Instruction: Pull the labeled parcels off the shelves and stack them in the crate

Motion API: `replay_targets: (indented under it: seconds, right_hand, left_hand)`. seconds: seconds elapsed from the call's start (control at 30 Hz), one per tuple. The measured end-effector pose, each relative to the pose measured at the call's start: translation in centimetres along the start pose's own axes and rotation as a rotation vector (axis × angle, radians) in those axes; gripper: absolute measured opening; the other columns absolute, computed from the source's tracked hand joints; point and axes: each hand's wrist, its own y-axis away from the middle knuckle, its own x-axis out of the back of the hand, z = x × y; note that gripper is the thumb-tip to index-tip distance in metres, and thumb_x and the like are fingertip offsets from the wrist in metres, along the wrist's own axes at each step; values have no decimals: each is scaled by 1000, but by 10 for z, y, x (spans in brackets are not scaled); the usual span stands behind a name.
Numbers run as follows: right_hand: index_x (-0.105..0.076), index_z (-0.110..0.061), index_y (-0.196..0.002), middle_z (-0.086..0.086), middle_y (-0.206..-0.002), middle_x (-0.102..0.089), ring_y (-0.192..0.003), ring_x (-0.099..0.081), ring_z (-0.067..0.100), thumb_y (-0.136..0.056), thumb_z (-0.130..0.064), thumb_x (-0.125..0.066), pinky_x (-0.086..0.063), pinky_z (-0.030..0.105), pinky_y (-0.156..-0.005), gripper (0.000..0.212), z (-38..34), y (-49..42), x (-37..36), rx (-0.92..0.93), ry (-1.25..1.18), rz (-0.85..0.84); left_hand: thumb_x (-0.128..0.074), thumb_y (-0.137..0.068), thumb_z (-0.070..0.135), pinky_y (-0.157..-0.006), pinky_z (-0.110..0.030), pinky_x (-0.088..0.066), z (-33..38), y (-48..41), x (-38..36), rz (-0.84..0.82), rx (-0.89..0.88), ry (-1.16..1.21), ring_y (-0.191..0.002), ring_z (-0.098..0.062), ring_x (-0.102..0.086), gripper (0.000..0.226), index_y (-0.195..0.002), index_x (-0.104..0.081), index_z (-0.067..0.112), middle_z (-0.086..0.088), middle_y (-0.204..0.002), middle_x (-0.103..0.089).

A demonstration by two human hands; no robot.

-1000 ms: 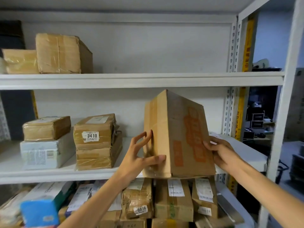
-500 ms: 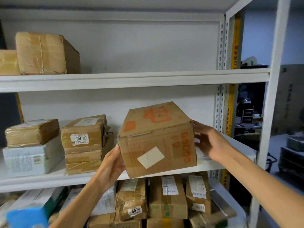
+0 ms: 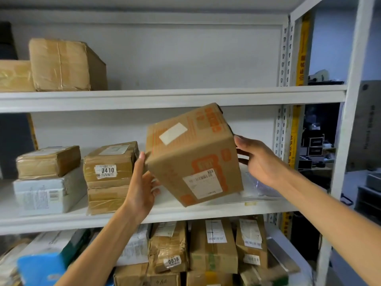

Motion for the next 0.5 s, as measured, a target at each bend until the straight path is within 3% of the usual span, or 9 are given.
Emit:
replay_targets:
  seconds: [0.1,0.17,0.3,0.37,0.43,0.5]
  right_hand:
    - [-72,-27,-109,-10,-112,-71,-116,-56,11,-51,-77,-69,-30,47,-109,76,-7,-3,-4,-48,54,-5]
    - [-73,-25,-105,-4,-104,-73,-108,-61,17,-52,-80,-66,-41,45,-103,76,-7,-4,-1,-62,1,36]
    - [-61,-15,-106,4,-91,-68,-95,-61,25,-74,-66,-55,-45,48,-95,61,-7,-6,3,-93,-84,111]
    - [-59,-12,-103,5,-86,-70,-89,-64,24,-63,-69,-63,-51,46,-85,70,-6,-6,0,-125,-48,103]
    - [-54,-5,-112,5,-92,-74,-94,-68,25,-45,-70,-79,-53,46,-87,97,1,-6,-1,-139,5,122]
    - [-49,-2,-117,6,-98,-74,-101,-68,27,-44,-47,-89,-52,46,-92,94,14,-6,2,-109,-5,157]
  left_hand:
    - [-44,-76,75,-75,-32,-38,14,-3,-5,-37,48,-24,-68,-15,-45,56,-77,-75,28,-5,-80,-51]
    - [-45,-73,75,-84,-35,-41,18,-4,-3,-59,63,-81,-78,-19,-49,57,-79,-78,28,-8,-90,-50]
    - [-47,-74,73,-95,-37,-41,22,-4,4,-49,62,-114,-92,-23,-58,64,-101,-74,22,-7,-95,-66]
    - [-59,-74,70,-101,-38,-40,25,-5,4,-42,36,-158,-101,-24,-61,63,-110,-70,21,-7,-107,-71]
    - [-75,-61,59,-102,-37,-43,26,-7,7,-75,-6,-194,-105,-24,-62,65,-112,-68,20,-6,-109,-72]
    - [-85,-48,44,-94,-30,-50,28,-9,13,-212,-36,-195,-107,-20,-64,79,-121,-64,20,-2,-112,-72]
